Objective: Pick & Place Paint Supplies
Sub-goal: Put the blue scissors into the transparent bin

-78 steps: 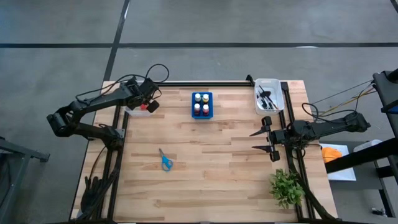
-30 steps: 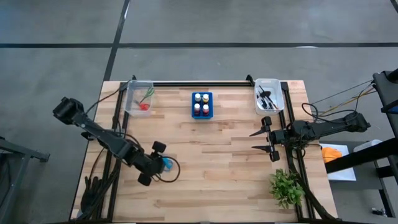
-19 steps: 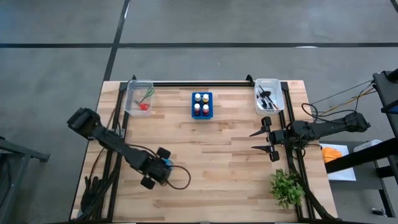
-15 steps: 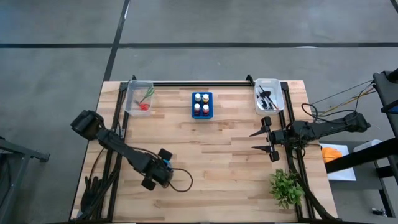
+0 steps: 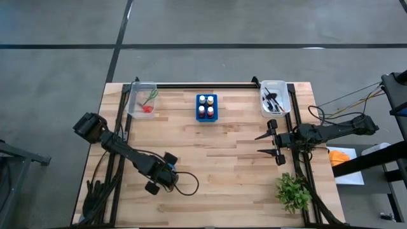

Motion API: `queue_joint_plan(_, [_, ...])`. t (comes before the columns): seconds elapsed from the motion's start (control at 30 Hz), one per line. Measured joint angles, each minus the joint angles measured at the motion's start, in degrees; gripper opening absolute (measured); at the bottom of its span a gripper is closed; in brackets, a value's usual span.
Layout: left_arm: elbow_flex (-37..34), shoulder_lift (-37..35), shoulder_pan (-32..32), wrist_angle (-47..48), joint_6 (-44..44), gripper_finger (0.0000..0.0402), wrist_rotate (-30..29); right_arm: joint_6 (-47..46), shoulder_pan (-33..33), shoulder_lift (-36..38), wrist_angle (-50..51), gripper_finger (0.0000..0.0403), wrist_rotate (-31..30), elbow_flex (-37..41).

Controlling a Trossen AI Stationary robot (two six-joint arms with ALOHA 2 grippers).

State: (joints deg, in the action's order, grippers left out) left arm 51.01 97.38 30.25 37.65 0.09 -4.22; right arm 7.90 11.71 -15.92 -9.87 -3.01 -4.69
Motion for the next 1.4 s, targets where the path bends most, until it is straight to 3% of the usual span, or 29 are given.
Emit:
queue_joint_plan(0.27, [-0.7,0.1,-1.3,-1.6,-1.6,0.0085,2.3,0.0,0.0,0.0,-0.1,0.0226,0.0,0.0])
queue_joint_plan(0.43, [-1.2,0.1,-3.2,-2.1,-3.1,0.0017,3.3,-0.1,0.0,0.0,-0.1,0.0226,0.0,0.0])
queue_joint_plan(0.63, [-1.3,-0.1,-3.8,-2.2,-2.7,0.0006,3.5,-0.2,0.0,0.0,0.0,0.0226,0.0,0.0])
queue_joint_plan(1.4, [2.2,-0.9,-3.0,4.6,-3.3,0.0000,-9.2,0.0,0.0,0.0,0.0,0.0226,-0.1,0.3])
